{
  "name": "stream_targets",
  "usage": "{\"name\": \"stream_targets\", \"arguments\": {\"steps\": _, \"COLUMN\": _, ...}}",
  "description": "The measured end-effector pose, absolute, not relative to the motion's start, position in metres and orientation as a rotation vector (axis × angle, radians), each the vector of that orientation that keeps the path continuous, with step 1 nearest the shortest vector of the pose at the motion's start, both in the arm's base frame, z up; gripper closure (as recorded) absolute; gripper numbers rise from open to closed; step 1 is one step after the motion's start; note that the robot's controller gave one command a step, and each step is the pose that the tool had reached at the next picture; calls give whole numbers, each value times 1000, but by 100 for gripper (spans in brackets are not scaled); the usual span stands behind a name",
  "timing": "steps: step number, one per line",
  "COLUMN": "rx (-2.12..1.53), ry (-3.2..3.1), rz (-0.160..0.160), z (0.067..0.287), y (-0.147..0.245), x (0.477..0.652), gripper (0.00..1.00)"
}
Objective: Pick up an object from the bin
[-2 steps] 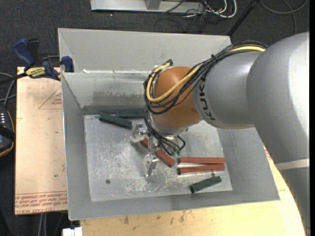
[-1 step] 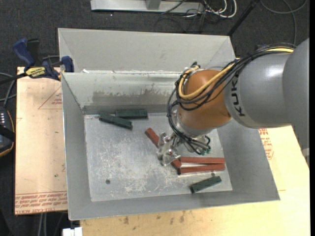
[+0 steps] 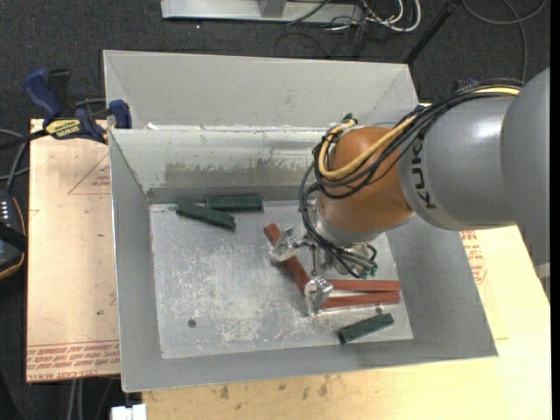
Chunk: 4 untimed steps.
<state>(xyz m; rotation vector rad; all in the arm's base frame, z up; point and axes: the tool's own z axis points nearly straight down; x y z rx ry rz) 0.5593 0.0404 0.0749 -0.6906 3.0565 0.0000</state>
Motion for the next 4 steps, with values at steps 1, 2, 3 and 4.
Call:
{"name": "stream_targets", "arguments": {"steps": 1, "rx": -690, "ry": 3056, "rz": 1, "z": 75, "y": 40, "x": 559, "gripper": 0}}
{"name": "stream_targets", "arguments": {"steps": 2, "rx": -789, "ry": 3044, "rz": 4, "z": 119, "y": 40, "x": 545, "gripper": 0}}
{"name": "stream_targets", "arguments": {"steps": 3, "rx": -911, "ry": 2982, "rz": -7, "z": 79, "y": -38, "x": 567, "gripper": 100}}
{"name": "stream_targets", "arguments": {"steps": 4, "rx": -911, "ry": 2982, "rz": -7, "z": 79, "y": -38, "x": 567, "gripper": 100}}
